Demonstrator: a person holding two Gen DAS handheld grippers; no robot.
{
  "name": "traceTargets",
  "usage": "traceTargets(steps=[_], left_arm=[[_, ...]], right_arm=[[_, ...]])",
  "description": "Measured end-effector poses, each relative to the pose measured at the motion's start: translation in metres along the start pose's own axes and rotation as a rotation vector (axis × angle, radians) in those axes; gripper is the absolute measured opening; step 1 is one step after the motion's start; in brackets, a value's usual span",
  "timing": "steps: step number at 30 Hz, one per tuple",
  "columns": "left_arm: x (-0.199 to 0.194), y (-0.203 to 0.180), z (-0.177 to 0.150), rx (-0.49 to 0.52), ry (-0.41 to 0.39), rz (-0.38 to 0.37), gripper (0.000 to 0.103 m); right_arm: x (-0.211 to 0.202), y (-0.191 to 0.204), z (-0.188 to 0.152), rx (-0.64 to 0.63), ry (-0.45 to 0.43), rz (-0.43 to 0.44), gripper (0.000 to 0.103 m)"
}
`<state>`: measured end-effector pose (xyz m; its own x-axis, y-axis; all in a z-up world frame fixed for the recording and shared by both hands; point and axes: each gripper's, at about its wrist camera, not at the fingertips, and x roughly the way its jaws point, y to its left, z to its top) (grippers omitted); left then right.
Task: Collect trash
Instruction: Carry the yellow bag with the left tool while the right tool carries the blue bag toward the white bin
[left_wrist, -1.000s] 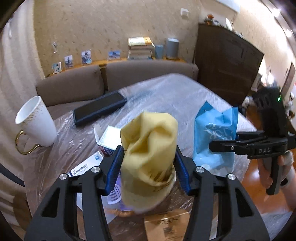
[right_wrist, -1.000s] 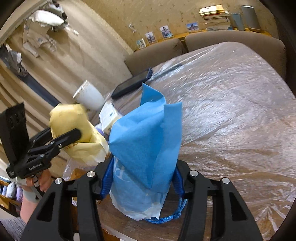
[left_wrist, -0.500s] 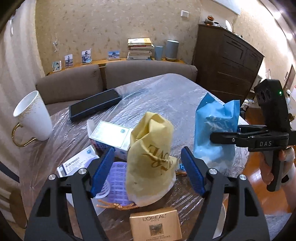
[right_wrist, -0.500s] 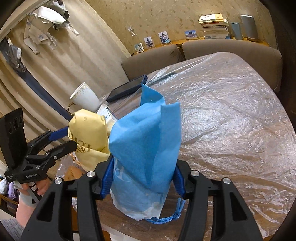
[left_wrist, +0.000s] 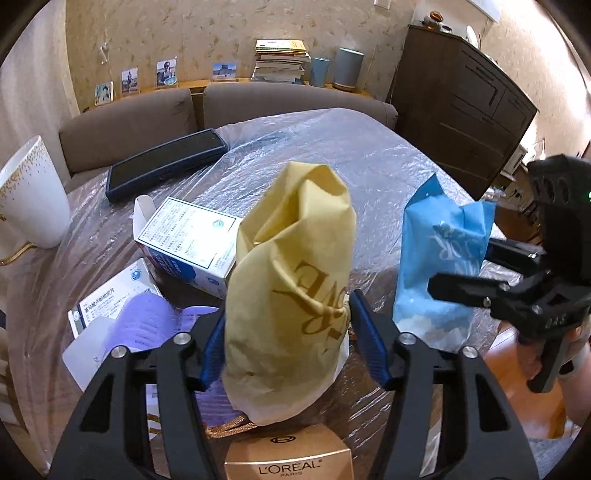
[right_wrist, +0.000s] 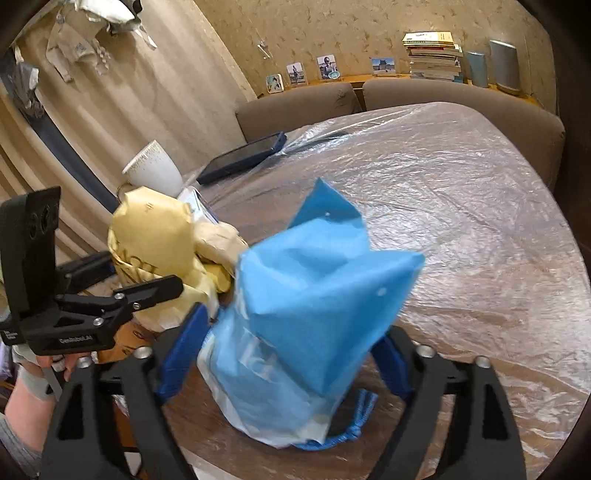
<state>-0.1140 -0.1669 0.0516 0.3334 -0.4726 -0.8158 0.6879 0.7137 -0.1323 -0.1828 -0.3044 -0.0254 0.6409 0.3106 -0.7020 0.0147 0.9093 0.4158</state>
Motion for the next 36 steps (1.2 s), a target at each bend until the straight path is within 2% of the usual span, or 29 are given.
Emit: traceTargets(steps=[4,8,9,12,13,16,23,29,36], left_arm=[[0.000,0.002,0.000,-0.032,0.004,-0.023,0.058],[0.000,-0.003,0.000,-0.017,0.003,-0.006,0.058],[-0.001,-0.004,0.000,-0.013,0.003,-0.005,0.058],[-0.001,-0.005,-0.001,-0.016,0.000,-0.003,0.051],[-0.002,-0.004,-0.002,-0.026,-0.002,-0.010,0.046],[-0.007,-0.002,-0.003,-0.049,-0.015,-0.020,0.043],[-0.022,-0.001,-0.007,-0.101,-0.062,-0.048,0.043],[-0.046,-0.004,-0.011,-0.134,-0.159,-0.039,0.043],[-0.076,-0.005,-0.013,-0.173,-0.238,-0.051,0.043]], right_arm=[[0.012,-0.001,0.002,0.027,0.017,0.000,0.089],[0.020,0.003,-0.003,0.013,0.031,0.005,0.089],[0.021,0.004,-0.003,0.001,0.032,-0.001,0.087],[0.024,0.006,-0.003,-0.016,0.038,-0.020,0.066],[0.024,0.006,-0.003,-0.011,0.036,-0.012,0.063],[0.018,0.002,-0.003,0.011,0.017,0.007,0.055],[-0.006,0.000,-0.001,0.022,-0.045,0.045,0.052],[-0.028,0.008,-0.001,-0.018,-0.107,0.007,0.052],[-0.056,0.019,-0.002,-0.051,-0.158,0.034,0.052]])
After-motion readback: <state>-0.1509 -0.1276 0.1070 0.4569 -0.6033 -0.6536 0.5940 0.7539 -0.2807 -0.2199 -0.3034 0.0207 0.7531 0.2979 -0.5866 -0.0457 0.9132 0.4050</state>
